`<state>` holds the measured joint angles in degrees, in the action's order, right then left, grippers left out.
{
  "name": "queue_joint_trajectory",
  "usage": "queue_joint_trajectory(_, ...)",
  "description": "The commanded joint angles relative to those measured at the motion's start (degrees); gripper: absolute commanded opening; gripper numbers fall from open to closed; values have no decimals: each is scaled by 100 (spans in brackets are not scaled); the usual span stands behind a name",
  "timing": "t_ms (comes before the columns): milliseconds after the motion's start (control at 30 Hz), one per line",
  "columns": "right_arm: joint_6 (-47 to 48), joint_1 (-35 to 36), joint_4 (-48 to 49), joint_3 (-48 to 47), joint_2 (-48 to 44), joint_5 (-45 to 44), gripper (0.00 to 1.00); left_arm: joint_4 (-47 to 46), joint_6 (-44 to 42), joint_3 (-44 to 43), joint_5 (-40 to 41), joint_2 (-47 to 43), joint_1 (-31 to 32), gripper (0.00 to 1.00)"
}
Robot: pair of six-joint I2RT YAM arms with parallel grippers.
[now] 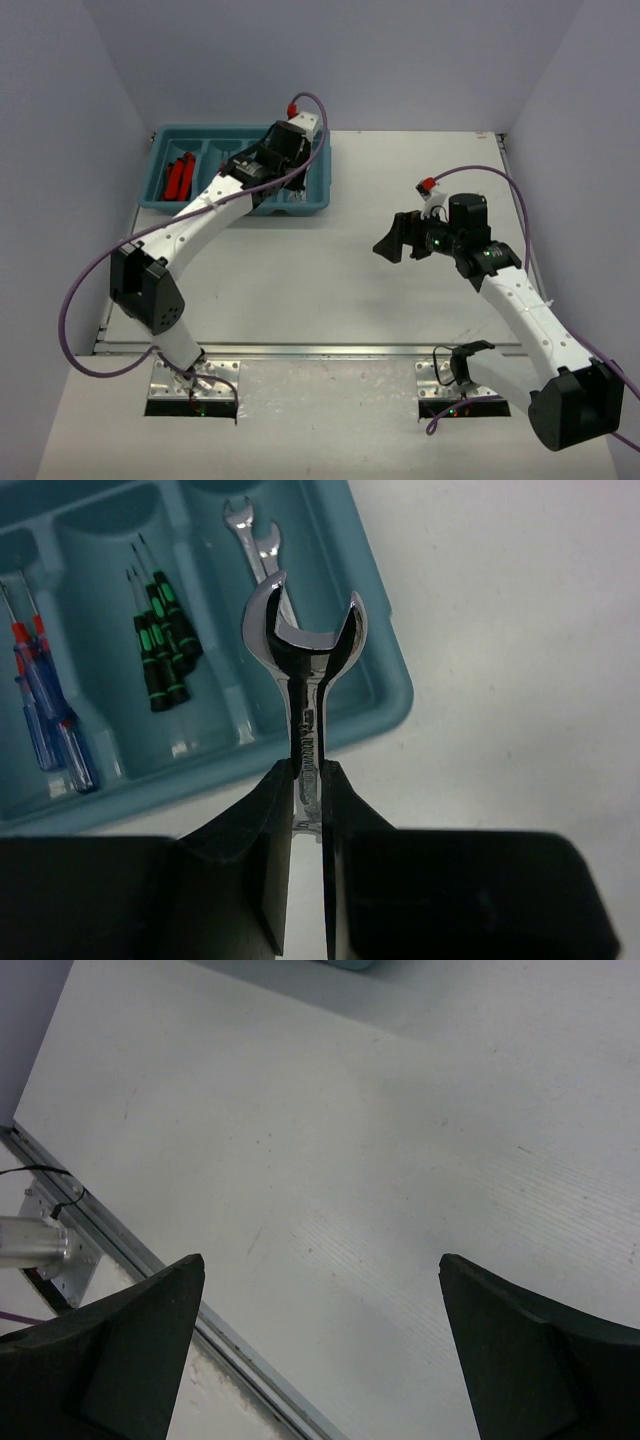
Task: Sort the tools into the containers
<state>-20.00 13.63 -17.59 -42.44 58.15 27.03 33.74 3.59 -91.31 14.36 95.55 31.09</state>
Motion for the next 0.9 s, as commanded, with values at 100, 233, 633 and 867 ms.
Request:
queue_joint_trajectory(100,-111,-18,420,-2,-113,-191,99,-944,374,-1405,518,1691,-397,0)
queue_joint_trajectory(233,-116,-24,388,-17,-164,-181,99,-1080,502,-1635,762,2334,-586,0)
queue_joint_trajectory(633,-208,-18,233,-277,45,74,99,-1521,991,-1062,-223,1128,-802,100)
queue_joint_trajectory(867,-234,-9,-625,-783,53,-721,99,-2051,1475,2078,459,-2366,-775,100)
